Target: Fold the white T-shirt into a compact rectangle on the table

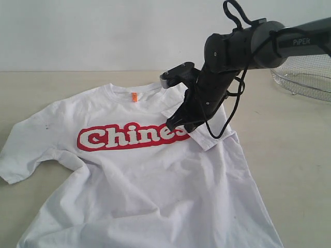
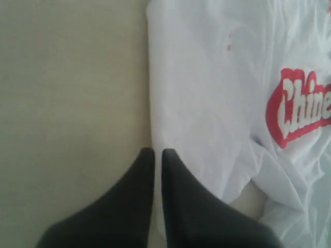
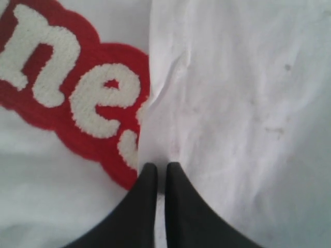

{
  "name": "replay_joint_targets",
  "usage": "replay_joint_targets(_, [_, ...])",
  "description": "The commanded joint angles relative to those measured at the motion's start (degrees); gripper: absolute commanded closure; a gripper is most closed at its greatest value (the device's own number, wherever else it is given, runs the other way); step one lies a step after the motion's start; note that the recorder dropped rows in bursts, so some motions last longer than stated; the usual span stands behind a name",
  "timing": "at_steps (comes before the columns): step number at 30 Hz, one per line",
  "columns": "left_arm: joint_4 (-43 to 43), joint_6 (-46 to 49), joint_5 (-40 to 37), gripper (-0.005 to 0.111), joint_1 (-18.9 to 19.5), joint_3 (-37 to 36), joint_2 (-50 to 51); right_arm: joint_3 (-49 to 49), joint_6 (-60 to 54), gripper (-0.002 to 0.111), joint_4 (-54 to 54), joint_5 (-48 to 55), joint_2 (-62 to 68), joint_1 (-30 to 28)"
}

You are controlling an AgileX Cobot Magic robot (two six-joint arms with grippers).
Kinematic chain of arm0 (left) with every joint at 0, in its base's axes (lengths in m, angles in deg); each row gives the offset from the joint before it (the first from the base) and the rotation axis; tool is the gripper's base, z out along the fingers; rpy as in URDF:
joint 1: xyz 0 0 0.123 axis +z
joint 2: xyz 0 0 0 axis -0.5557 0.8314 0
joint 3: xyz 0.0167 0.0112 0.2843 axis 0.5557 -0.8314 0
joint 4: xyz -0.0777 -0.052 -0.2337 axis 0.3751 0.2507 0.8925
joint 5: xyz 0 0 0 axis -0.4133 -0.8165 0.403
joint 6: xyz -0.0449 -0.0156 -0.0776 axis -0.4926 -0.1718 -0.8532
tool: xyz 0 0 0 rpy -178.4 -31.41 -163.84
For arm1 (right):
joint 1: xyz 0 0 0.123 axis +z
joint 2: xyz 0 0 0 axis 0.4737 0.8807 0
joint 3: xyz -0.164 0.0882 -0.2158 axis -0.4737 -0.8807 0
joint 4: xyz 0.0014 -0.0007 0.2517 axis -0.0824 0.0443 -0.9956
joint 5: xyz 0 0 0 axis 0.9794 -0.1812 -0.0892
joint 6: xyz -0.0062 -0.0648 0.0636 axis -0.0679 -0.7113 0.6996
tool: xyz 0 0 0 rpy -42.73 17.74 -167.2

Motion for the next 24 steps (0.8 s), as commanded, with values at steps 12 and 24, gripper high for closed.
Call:
replay_joint_targets(12, [2.9, -0.7, 3.9, 0.048, -0.5, 1.3, 0.2, 0.1, -0.4, 0.108, 0.0, 0.9, -0.1, -0.1])
replay_joint_targets(24, [-0.3, -0.3, 8.5, 0.048, -8.0, 1.3, 1.8, 0.1, -0.4, 0.108, -0.1, 0.9, -0.1, -0.1])
